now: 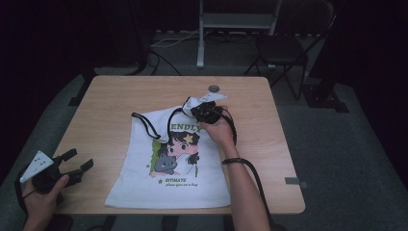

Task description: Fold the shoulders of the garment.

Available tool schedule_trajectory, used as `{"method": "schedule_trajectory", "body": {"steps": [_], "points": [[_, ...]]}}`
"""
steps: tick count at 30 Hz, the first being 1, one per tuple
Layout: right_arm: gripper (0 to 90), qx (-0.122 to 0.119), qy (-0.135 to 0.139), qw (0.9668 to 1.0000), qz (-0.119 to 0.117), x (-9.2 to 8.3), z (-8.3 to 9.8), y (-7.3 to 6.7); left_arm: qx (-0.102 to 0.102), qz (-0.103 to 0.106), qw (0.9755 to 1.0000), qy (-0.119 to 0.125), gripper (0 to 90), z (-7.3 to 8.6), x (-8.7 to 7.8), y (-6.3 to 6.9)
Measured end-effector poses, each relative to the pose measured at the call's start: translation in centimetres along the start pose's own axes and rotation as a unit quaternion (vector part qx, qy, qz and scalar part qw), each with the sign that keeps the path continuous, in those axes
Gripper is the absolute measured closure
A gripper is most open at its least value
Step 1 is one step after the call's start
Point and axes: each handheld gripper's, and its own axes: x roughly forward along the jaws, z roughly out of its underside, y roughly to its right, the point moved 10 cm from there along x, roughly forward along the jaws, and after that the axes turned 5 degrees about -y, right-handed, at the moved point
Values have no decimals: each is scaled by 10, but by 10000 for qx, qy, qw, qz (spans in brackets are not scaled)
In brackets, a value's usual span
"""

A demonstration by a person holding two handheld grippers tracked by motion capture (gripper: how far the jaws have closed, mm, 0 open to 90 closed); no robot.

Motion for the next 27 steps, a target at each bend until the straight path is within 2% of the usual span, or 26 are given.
{"method": "schedule_trajectory", "body": {"steps": [13, 27], "points": [[834, -315, -129, 9994, -91, -9, 9, -10, 16, -13, 10000, -16, 200, 0, 0, 0], [838, -392, -198, 9989, -170, -13, 18, -18, -1, -9, 10000, 0, 200, 0, 0, 0]]}}
